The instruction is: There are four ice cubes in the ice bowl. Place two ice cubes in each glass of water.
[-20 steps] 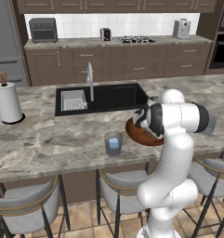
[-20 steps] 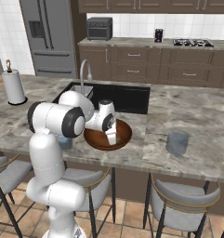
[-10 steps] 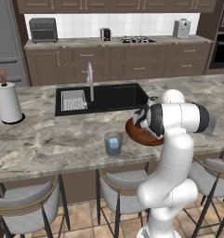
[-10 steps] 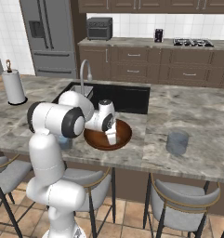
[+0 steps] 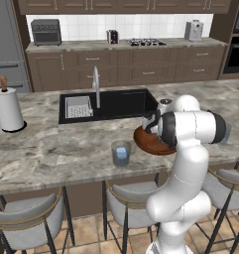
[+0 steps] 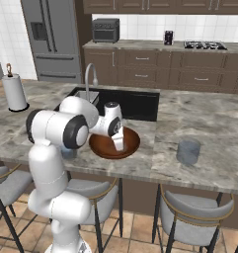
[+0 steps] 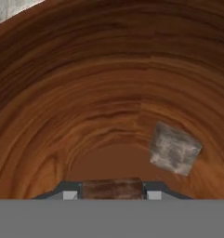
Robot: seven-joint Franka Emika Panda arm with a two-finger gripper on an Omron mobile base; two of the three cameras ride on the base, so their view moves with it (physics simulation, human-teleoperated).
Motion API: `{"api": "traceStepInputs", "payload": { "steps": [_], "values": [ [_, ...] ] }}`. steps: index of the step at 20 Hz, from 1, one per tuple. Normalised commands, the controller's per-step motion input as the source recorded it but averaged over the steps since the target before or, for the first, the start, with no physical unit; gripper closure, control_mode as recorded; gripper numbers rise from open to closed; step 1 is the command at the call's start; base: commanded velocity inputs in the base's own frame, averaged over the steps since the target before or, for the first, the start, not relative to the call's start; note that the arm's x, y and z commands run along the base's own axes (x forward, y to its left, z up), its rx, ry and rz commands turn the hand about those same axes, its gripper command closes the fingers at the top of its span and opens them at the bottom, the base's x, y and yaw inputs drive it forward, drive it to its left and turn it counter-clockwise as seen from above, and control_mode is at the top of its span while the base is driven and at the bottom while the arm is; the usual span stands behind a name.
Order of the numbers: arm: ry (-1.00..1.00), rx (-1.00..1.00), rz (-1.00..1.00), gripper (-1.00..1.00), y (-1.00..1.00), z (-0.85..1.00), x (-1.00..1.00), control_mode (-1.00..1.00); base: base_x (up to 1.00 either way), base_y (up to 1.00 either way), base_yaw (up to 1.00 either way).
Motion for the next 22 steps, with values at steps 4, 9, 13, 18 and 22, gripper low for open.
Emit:
{"api": "traceStepInputs", "payload": {
  "steps": [4, 9, 13, 18, 22],
  "values": [
    [0.00, 0.00, 0.00, 1.00, 0.00, 0.40, 0.00, -1.00, 0.00, 0.00, 0.00],
    [0.00, 0.00, 0.00, 1.00, 0.00, 0.36, 0.00, -1.00, 0.00, 0.00, 0.00],
    [0.00, 0.00, 0.00, 1.00, 0.00, 0.41, 0.00, -1.00, 0.00, 0.00, 0.00],
    [0.05, 0.00, 0.00, 1.00, -0.09, 0.55, 0.00, -1.00, 0.00, 0.00, 0.00],
    [0.04, 0.00, -0.01, 1.00, -0.35, 0.40, -0.11, -1.00, 0.00, 0.00, 0.00]
  ]
}}
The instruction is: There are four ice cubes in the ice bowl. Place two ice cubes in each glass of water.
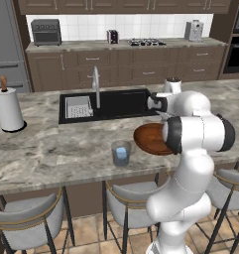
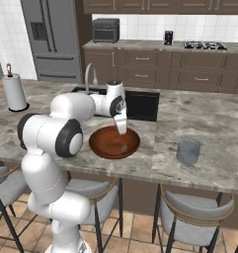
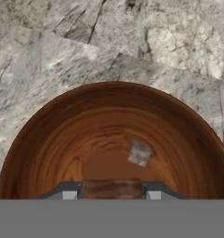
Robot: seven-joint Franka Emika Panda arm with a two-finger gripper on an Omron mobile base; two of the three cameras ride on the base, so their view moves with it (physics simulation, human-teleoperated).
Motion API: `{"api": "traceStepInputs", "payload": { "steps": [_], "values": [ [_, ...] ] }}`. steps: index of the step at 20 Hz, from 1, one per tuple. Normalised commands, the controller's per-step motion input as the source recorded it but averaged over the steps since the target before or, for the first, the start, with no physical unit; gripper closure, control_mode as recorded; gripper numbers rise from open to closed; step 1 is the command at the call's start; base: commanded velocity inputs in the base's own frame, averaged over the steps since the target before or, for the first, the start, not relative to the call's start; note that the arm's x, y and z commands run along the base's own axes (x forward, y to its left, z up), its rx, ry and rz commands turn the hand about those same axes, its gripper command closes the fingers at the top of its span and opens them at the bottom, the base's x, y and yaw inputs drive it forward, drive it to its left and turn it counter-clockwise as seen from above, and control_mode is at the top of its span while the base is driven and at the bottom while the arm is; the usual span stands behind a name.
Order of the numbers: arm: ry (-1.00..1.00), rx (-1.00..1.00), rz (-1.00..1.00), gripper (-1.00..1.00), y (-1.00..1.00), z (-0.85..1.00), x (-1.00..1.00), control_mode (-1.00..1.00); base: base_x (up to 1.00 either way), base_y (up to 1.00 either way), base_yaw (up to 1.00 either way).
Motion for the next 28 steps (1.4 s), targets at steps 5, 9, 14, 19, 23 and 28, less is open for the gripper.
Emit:
{"api": "traceStepInputs", "payload": {
  "steps": [5, 9, 14, 19, 23, 28],
  "values": [
    [0.00, 0.00, -0.10, 1.00, -0.49, 0.23, -0.26, -1.00, 0.00, 0.00, 0.00],
    [0.00, -0.01, -0.22, 1.00, -0.43, 0.07, -0.28, -1.00, 0.00, 0.00, 0.00],
    [0.00, -0.03, -0.34, 1.00, -0.31, 0.03, -0.32, -1.00, 0.00, 0.00, 0.00],
    [0.00, 0.00, -0.41, 1.00, -0.36, 0.09, -0.36, -1.00, 0.00, 0.00, 0.00],
    [0.00, 0.00, -0.38, 1.00, -0.42, 0.11, -0.33, -1.00, 0.00, 0.00, 0.00],
    [0.00, 0.00, -0.41, 1.00, -0.40, 0.13, -0.25, -1.00, 0.00, 0.00, 0.00]
  ]
}}
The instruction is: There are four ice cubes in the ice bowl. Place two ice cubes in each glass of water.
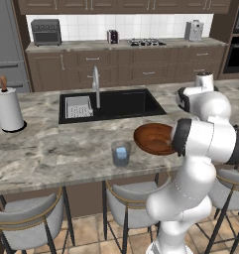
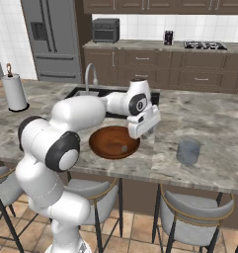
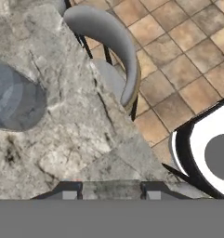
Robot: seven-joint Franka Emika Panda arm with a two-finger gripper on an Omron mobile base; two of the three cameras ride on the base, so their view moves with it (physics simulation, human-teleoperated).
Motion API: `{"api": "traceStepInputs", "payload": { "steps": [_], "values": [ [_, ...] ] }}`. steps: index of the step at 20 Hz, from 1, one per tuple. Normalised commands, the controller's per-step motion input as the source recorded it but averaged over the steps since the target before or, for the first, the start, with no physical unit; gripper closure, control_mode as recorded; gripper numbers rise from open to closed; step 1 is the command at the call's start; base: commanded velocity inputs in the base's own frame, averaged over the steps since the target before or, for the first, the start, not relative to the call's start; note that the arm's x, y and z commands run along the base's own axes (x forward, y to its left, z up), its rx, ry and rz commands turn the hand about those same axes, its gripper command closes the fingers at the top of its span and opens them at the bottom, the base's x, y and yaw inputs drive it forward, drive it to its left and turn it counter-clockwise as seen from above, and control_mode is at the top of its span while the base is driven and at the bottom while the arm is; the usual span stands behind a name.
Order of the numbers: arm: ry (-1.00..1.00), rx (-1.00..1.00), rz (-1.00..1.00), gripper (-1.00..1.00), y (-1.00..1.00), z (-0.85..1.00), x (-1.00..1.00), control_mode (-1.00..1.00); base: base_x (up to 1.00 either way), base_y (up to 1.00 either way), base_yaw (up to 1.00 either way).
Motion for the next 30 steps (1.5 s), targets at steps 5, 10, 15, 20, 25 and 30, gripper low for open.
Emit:
{"api": "traceStepInputs", "payload": {
  "steps": [5, 10, 15, 20, 25, 30],
  "values": [
    [0.00, 0.00, -0.48, 1.00, -0.25, 0.04, -0.04, -1.00, 0.00, 0.00, 0.00],
    [0.00, 0.00, -0.44, 1.00, -0.27, 0.00, -0.03, -1.00, 0.00, 0.00, 0.00],
    [-0.06, 0.00, -0.43, 1.00, -0.43, 0.00, -0.09, -1.00, 0.00, 0.00, 0.00],
    [-0.09, 0.00, -0.39, 1.00, -0.41, 0.00, -0.01, -1.00, 0.00, 0.00, 0.00],
    [-0.08, 0.00, -0.28, 1.00, -0.08, 0.00, 0.00, -1.00, 0.00, 0.00, 0.00],
    [-0.12, 0.00, -0.22, 1.00, 0.00, -0.04, 0.08, -1.00, 0.00, 0.00, 0.00]
  ]
}}
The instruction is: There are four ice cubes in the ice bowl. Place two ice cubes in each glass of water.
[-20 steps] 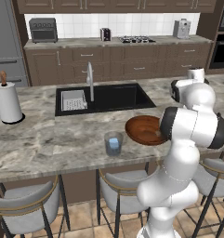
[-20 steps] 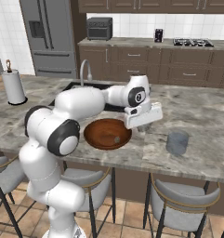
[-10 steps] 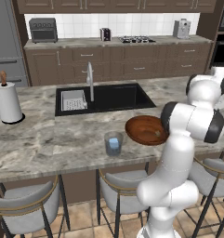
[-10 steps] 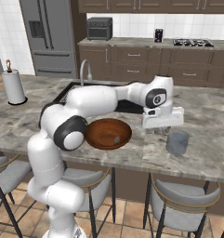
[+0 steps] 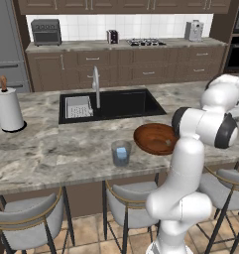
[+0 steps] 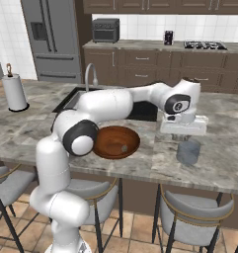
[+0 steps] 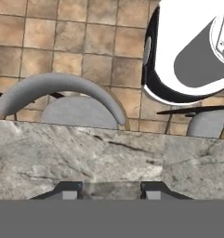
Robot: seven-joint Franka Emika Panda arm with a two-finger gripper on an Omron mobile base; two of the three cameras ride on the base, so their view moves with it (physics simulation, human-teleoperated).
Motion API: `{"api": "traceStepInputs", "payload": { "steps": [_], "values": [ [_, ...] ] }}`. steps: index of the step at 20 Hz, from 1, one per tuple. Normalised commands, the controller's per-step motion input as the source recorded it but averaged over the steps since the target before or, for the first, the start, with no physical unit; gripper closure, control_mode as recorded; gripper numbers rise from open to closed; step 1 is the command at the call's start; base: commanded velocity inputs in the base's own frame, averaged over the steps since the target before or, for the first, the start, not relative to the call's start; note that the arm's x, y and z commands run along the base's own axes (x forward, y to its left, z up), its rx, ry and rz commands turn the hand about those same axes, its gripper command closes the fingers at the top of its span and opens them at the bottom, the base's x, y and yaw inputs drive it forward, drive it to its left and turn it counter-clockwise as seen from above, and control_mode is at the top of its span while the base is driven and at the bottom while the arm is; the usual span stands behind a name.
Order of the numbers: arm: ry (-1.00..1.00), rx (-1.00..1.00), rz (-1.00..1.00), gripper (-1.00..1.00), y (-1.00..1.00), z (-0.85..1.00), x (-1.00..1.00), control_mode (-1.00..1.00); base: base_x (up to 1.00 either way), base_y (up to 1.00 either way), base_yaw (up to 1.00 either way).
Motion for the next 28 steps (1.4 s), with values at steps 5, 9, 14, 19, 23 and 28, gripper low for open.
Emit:
{"api": "traceStepInputs", "payload": {
  "steps": [5, 9, 14, 19, 23, 28],
  "values": [
    [-0.15, 0.00, -0.18, 1.00, 0.00, -0.14, 0.17, -1.00, 0.00, 0.00, 0.00],
    [-0.13, -0.02, -0.16, 1.00, 0.04, -0.24, 0.27, -1.00, 0.00, 0.00, 0.00],
    [-0.07, -0.02, -0.14, 1.00, 0.08, -0.18, 0.37, -1.00, 0.00, 0.00, 0.00],
    [-0.02, -0.01, -0.13, 1.00, 0.04, -0.08, 0.45, -1.00, 0.00, 0.00, 0.00],
    [0.00, -0.01, -0.10, 1.00, 0.00, -0.04, 0.38, -1.00, 0.00, 0.00, 0.00],
    [0.00, -0.02, -0.10, 1.00, 0.00, -0.03, 0.33, -1.00, 0.00, 0.00, 0.00]
  ]
}}
